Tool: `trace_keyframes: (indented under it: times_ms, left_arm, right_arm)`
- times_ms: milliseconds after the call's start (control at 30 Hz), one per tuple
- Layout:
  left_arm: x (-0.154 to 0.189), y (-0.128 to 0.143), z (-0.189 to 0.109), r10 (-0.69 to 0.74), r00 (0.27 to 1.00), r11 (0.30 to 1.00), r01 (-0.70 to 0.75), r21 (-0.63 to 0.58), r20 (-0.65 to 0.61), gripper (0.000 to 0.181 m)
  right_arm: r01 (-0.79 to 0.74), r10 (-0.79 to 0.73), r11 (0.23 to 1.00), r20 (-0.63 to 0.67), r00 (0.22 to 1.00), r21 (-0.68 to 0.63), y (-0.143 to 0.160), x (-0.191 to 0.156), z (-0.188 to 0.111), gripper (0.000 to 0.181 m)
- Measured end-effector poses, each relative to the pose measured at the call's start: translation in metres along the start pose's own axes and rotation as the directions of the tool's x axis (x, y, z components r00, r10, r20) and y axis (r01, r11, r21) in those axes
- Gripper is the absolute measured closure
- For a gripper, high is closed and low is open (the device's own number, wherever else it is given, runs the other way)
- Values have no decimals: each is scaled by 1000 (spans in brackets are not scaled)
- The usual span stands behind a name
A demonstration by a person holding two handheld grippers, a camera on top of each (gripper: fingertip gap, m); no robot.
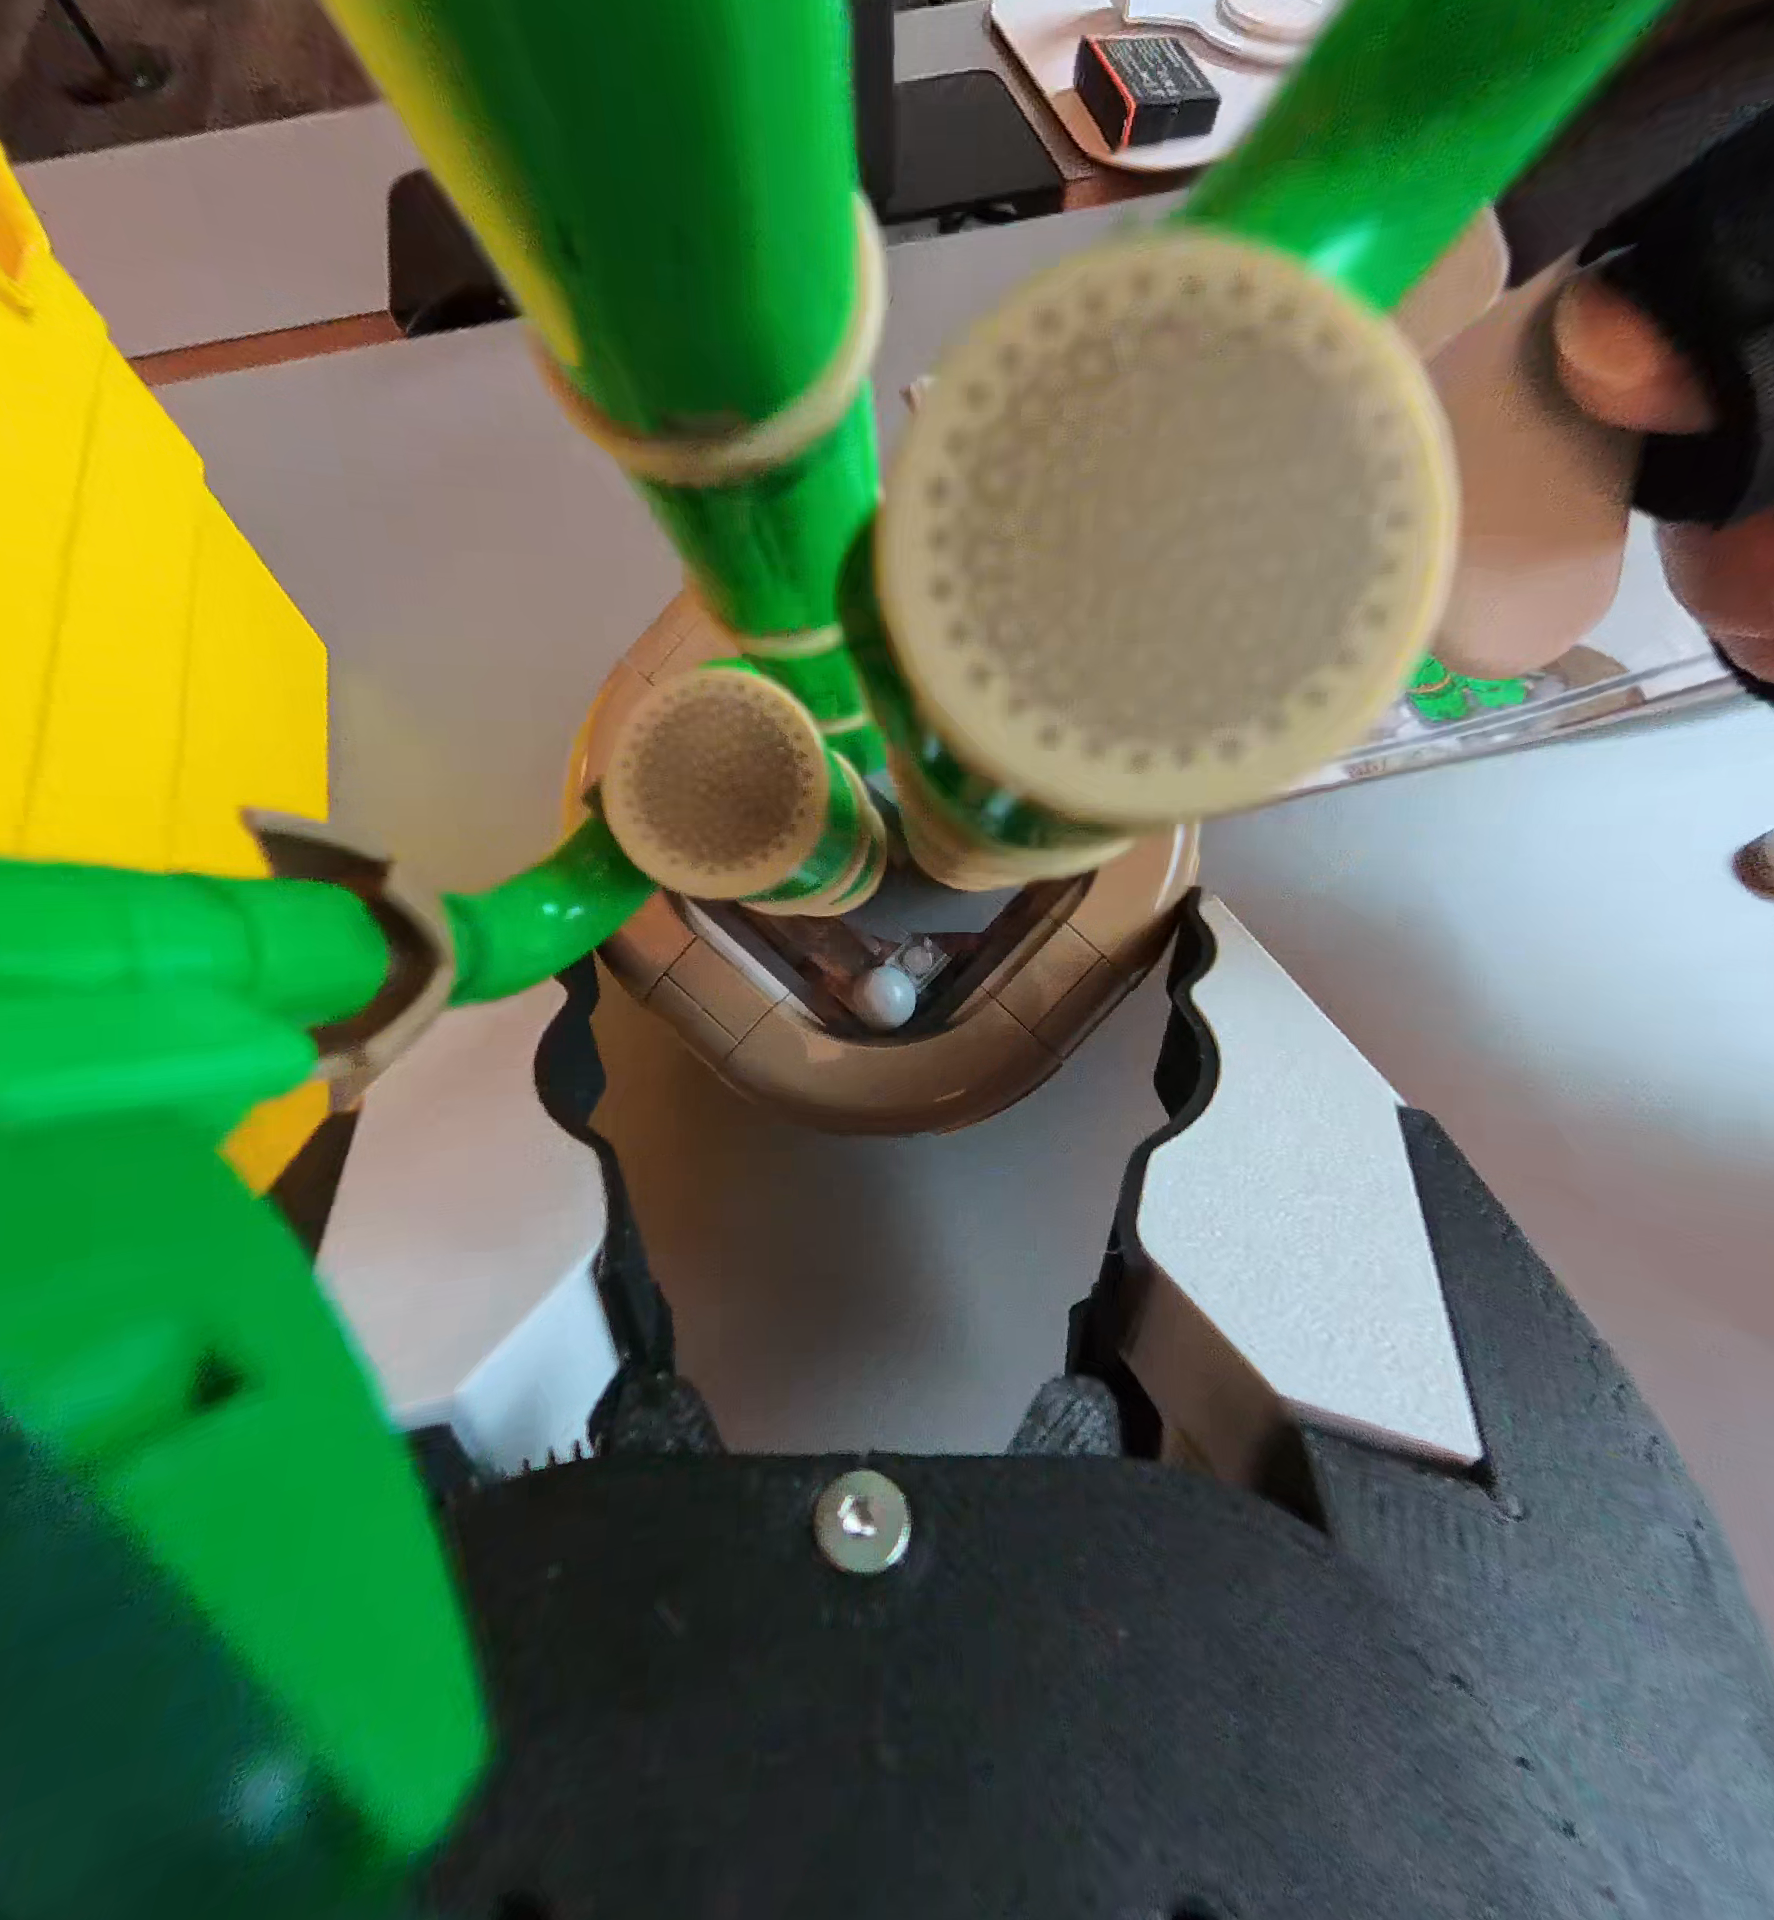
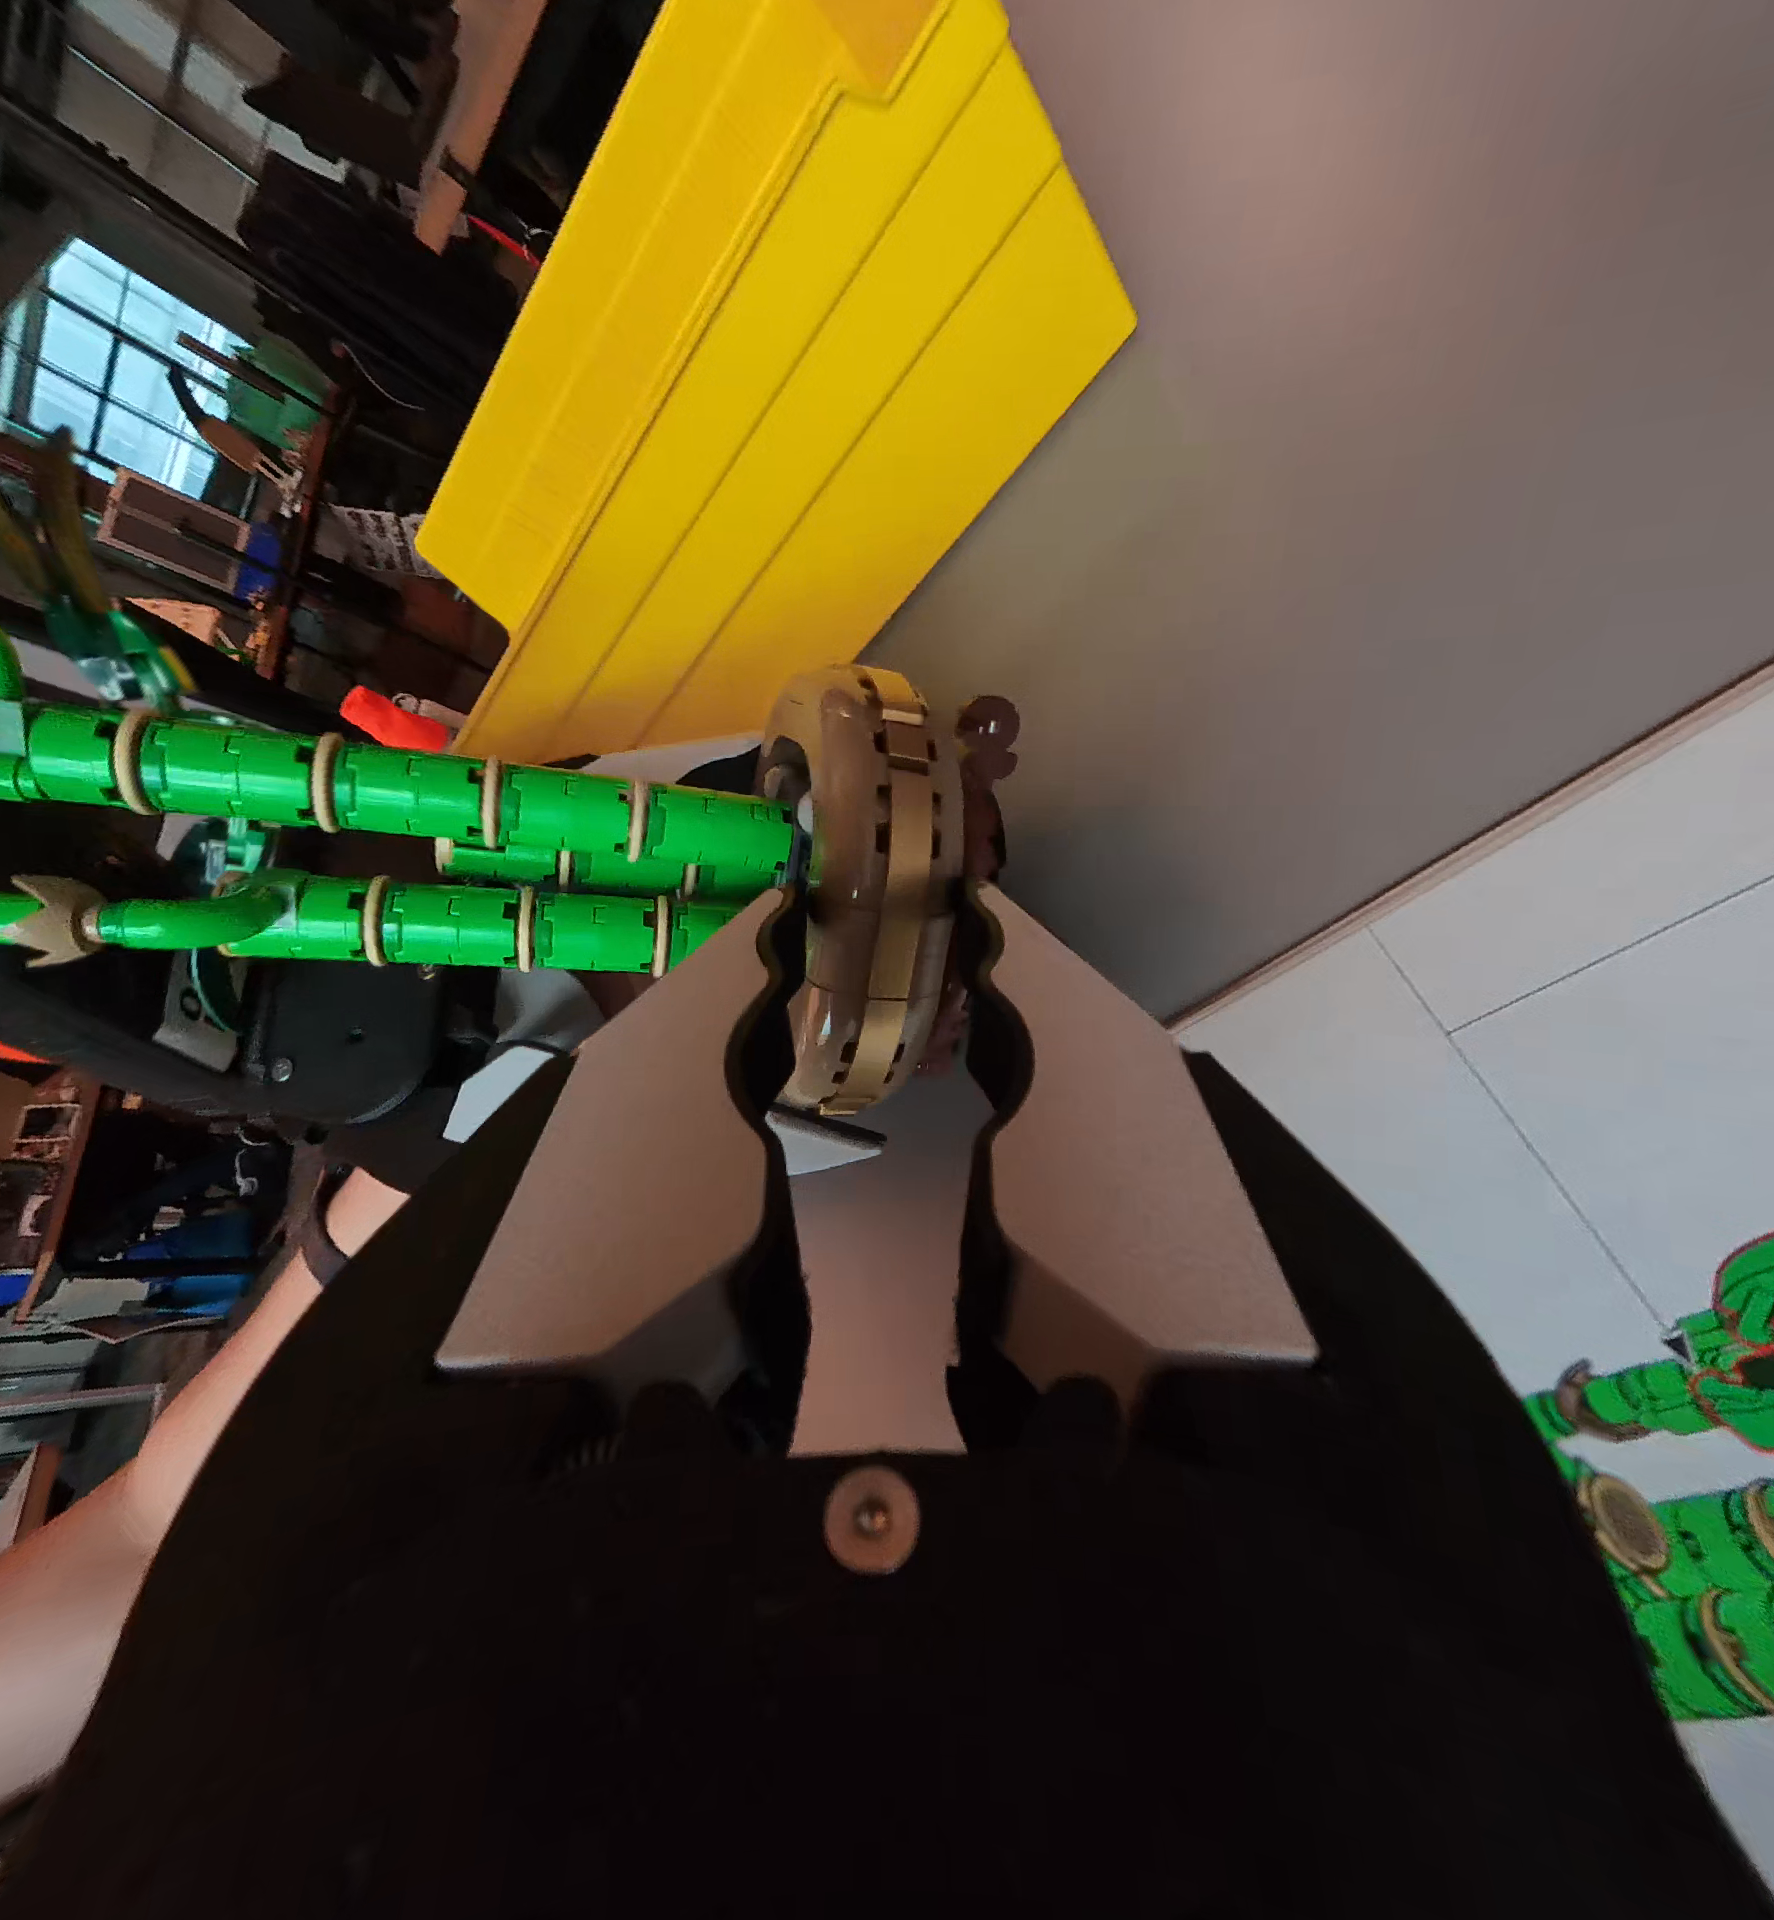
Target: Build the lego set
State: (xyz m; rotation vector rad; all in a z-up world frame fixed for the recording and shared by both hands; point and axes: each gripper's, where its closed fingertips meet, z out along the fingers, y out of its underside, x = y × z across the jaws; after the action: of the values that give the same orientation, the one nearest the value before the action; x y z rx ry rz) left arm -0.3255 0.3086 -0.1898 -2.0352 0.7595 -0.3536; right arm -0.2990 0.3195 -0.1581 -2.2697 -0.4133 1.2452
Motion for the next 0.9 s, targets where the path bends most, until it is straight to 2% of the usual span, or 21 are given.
trace_keyframes:
  times_ms: [200, 900]
  left_arm:
    - [7, 3, -3, 16, 1000, 998, -16, -55, 0, 72]
    - [11, -1, 3, 16, 1000, 1000, -16, -21, -10, 72]
  right_arm:
    - [-24, 24, 1000, -34, 999, 2, 7, 2, -4, 153]
    - [-57, 58, 998, -18, 998, 22, 6, 8, -6, 152]
